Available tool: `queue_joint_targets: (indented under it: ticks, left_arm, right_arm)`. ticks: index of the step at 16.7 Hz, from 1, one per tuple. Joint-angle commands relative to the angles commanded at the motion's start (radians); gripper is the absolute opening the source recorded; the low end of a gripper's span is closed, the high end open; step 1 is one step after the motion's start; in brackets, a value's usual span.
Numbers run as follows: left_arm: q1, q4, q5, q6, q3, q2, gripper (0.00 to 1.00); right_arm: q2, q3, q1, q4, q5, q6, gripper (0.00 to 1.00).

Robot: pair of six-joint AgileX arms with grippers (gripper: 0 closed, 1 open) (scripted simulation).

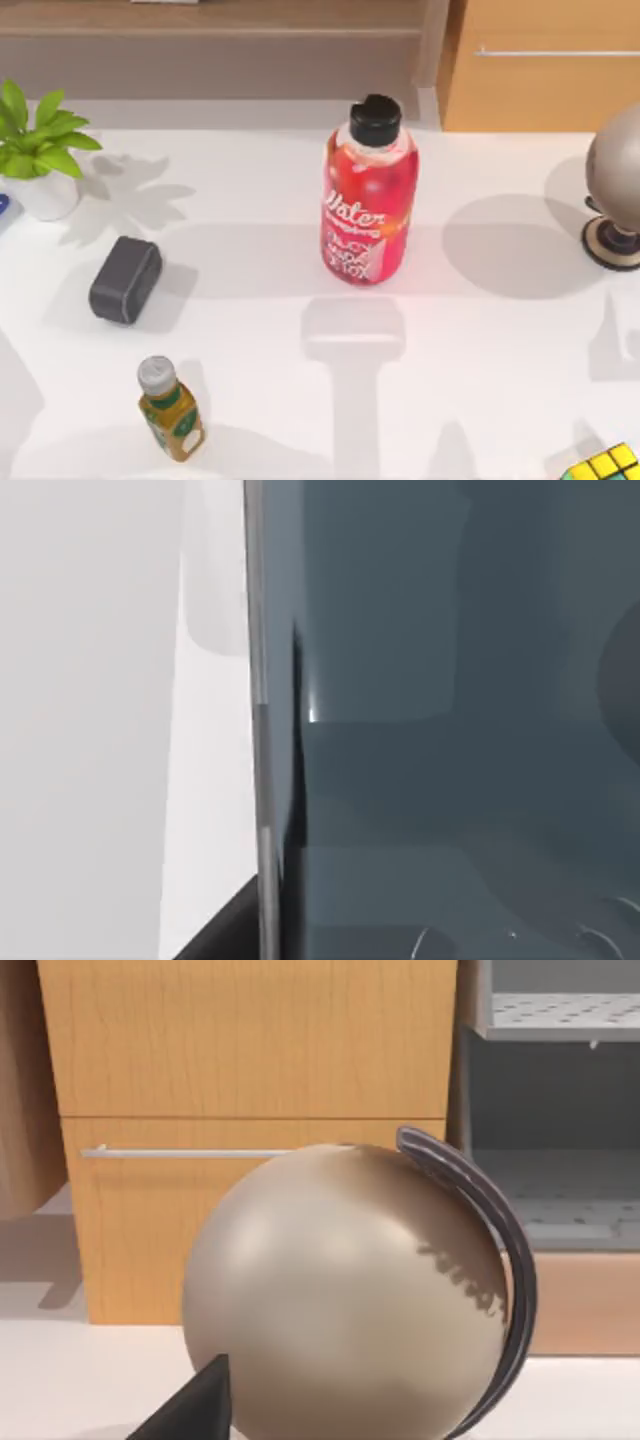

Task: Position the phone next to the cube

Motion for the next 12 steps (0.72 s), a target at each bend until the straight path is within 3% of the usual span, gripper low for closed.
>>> queue_joint_targets:
  ticks: [5,12]
  left_arm:
    - [-0.138,-0.035,-0.001,-0.202,0.067,-0.050,0.00]
    - [-0.496,-0.070,0.001,-0.553,0.177,-0.062,0.00]
  right_arm:
    - [0.000,0.000,0.000,0.000,0.000,0.000,1.00]
    - [0.000,0.000,0.000,0.000,0.000,0.000,1.00]
